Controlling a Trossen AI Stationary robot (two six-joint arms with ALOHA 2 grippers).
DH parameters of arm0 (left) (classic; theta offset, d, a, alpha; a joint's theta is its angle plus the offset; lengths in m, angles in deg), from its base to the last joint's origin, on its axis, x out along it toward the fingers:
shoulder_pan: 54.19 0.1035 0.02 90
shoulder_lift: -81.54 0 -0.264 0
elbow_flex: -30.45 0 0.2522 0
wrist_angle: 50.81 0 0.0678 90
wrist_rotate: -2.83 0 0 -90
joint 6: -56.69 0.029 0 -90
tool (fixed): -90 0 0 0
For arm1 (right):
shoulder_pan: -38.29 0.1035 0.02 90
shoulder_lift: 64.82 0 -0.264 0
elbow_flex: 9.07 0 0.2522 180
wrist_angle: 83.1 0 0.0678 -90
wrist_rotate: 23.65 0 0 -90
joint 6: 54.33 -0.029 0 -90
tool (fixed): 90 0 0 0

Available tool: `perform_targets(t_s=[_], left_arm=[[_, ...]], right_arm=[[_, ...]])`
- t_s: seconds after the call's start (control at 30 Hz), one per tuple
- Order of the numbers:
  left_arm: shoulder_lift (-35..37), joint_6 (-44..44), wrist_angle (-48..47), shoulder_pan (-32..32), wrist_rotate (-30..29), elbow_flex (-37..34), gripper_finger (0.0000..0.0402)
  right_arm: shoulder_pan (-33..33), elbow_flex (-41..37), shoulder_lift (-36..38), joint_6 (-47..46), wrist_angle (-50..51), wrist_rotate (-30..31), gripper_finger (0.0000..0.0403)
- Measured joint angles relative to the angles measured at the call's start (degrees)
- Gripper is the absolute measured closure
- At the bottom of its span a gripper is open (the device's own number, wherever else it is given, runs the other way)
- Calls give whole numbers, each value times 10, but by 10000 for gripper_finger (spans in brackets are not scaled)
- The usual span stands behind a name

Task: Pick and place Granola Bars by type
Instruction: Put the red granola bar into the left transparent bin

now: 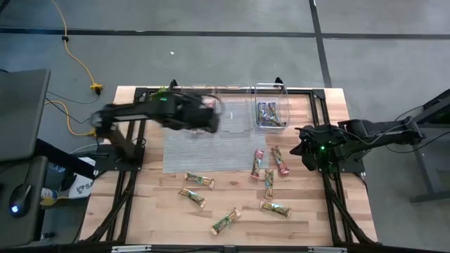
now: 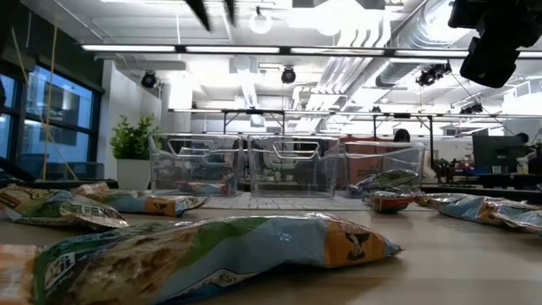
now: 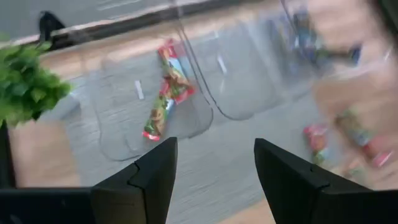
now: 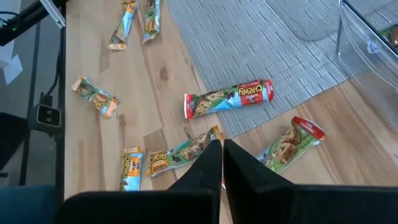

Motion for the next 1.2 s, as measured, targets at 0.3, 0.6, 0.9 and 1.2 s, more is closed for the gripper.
perform_targets(t_s=[0.3, 0.6, 0.9, 1.2], left_arm=[[286, -202, 66, -64, 43, -413, 197], [518, -169, 450, -147, 92, -743, 197], [617, -73, 591, -147, 136, -858, 197], [638, -1, 590, -147, 164, -864, 197]], right_arm=[[0, 0, 0, -48, 1, 0, 403], [0, 19, -33, -132, -42, -5, 403], [-25, 189, -279, -184, -1, 20, 403], [-36, 255, -475, -287, 53, -14, 393]])
